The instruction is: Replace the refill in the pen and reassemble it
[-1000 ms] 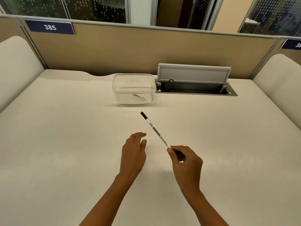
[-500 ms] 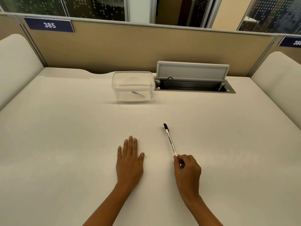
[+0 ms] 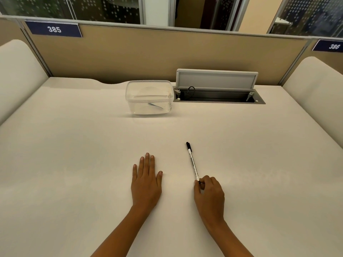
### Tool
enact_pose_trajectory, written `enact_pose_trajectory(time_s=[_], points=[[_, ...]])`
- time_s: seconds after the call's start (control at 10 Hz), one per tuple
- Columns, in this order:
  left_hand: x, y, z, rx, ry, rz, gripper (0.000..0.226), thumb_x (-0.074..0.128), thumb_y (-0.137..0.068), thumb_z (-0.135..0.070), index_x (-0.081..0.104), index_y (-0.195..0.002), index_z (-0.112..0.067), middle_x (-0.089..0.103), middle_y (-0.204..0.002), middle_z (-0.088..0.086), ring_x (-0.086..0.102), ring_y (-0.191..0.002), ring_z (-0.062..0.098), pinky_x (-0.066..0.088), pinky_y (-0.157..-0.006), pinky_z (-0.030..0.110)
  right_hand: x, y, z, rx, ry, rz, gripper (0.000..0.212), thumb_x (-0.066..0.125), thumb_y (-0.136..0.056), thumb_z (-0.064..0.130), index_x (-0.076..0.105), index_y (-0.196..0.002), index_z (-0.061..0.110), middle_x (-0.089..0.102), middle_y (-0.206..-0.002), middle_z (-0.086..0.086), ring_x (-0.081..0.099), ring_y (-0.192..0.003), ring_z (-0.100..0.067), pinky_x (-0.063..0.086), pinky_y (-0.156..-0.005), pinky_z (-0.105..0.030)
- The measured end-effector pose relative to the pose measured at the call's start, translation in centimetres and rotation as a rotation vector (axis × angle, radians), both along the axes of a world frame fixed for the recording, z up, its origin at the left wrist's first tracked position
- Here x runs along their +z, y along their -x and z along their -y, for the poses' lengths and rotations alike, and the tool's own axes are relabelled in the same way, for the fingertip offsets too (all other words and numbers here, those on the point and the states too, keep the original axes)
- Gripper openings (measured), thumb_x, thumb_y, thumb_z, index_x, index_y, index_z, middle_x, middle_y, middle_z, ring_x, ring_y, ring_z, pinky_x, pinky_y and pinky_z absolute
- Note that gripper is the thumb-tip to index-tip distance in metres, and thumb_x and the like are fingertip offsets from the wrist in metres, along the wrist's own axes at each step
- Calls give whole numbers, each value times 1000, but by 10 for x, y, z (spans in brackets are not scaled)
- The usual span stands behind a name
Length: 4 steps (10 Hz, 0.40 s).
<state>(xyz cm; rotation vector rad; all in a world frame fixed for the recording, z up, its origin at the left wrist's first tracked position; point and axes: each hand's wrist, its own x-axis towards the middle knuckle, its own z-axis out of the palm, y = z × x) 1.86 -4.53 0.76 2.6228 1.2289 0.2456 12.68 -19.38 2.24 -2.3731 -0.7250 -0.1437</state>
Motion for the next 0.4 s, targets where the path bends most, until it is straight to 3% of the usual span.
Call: enact_pose_trajectory(time_s=[0.4], points=[[-6,-1,0,1,-46,62,71,3,-98,-46,42,-142,-7,42,-149,11,40,-136,26,15,-112,39,3,0,-2,-1,-12,43,17,75,-73,12,59,-76,9,57,-63,-3,53,-58,-21,40,-48,-25]])
